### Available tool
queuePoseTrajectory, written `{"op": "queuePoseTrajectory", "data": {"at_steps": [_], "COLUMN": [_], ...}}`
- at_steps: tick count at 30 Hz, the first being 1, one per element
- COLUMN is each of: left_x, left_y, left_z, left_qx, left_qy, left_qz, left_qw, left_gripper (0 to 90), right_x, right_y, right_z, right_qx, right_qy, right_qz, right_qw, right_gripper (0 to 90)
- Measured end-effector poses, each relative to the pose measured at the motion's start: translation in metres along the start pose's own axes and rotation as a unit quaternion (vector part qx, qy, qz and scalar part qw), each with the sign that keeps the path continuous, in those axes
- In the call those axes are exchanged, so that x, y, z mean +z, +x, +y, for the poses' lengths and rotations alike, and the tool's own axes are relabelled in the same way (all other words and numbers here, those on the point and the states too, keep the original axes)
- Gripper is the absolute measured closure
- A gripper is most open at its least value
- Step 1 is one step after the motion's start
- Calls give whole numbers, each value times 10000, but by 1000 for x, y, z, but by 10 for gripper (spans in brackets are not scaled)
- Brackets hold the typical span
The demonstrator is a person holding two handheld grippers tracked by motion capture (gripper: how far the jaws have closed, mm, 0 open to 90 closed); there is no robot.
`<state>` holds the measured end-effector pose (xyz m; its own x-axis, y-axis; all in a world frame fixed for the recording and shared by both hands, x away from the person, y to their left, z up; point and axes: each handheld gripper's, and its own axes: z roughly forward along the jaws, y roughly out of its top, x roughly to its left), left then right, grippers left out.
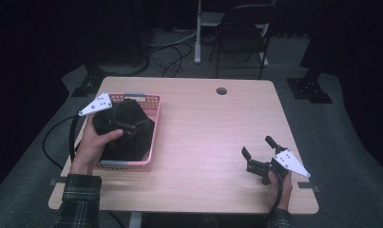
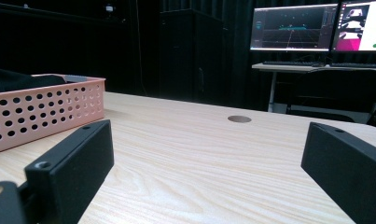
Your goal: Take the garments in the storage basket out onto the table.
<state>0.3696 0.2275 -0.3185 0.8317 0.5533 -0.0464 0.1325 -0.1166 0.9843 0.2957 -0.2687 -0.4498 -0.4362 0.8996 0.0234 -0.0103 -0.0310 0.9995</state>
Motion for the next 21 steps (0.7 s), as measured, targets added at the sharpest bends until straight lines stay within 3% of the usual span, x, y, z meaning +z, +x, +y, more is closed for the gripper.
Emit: {"op": "queuePoseTrajectory", "data": {"at_steps": [21], "left_x": [-27], "left_y": [20], "left_z": [-8], "left_qx": [-17], "left_qy": [44], "left_qz": [374], "left_qw": [9993], "left_gripper": [28], "right_x": [0], "right_y": [0], "right_z": [0], "right_qx": [-9], "right_qy": [1], "right_qz": [-11], "right_qw": [10000], "right_gripper": [19]}}
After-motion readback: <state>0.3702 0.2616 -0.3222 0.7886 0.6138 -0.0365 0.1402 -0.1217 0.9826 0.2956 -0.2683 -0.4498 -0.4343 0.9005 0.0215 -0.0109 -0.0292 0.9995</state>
